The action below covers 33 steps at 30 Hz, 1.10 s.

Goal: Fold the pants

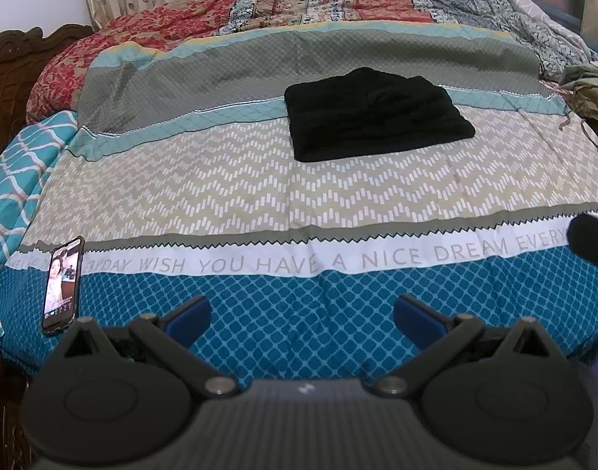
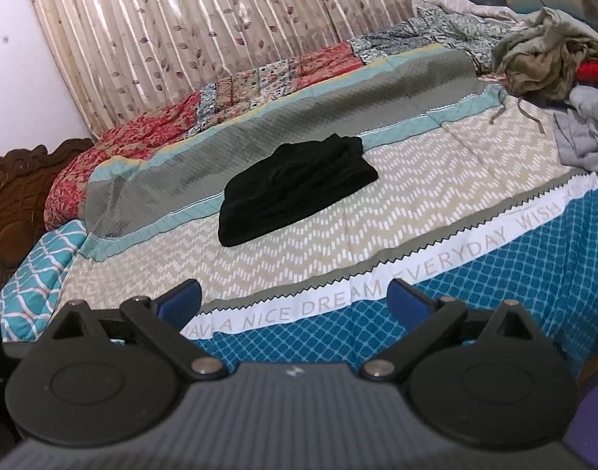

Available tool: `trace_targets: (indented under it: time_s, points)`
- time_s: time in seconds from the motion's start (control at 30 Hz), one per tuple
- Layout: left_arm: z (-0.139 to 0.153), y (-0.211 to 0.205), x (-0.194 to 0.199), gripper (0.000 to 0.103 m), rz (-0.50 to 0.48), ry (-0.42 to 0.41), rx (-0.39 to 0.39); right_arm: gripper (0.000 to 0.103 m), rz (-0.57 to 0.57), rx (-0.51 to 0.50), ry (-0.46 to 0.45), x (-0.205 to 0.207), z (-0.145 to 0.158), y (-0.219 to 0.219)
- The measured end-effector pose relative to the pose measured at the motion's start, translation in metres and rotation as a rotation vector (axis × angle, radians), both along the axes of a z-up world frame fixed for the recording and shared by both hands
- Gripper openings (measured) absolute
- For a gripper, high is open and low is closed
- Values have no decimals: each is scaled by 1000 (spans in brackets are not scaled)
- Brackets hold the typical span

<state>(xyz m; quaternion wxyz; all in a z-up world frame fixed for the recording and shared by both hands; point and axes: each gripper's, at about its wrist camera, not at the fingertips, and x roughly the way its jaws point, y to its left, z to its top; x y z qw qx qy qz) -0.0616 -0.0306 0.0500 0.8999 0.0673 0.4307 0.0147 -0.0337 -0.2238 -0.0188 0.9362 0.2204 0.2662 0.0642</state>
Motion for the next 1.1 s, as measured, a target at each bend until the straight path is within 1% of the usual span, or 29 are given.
trace_targets:
  time_s: [0.1, 0.23, 0.4, 0.63, 0.77, 0.97, 1.1]
  points:
    - [3, 1, 0, 103, 1, -9, -1, 102, -13, 1, -22, -3, 4, -1]
    - [11, 2, 0, 103, 4, -26, -4, 102, -9, 9, -29, -1, 10, -7]
    - [20, 1, 1, 103, -1, -52, -3, 102, -27, 24, -50, 2, 21, -19]
    - [32, -2, 6, 103, -15, -68, 0, 102, -63, 43, -82, 2, 34, -38]
    - [47, -7, 13, 103, -22, -117, 30, 102, -78, 57, -91, 8, 41, -49]
    - [69, -17, 29, 103, -34, -167, 42, 102, -62, 47, -104, 21, 58, -63]
    - [77, -24, 37, 103, -39, -181, 45, 103, -38, 38, -134, 26, 72, -73]
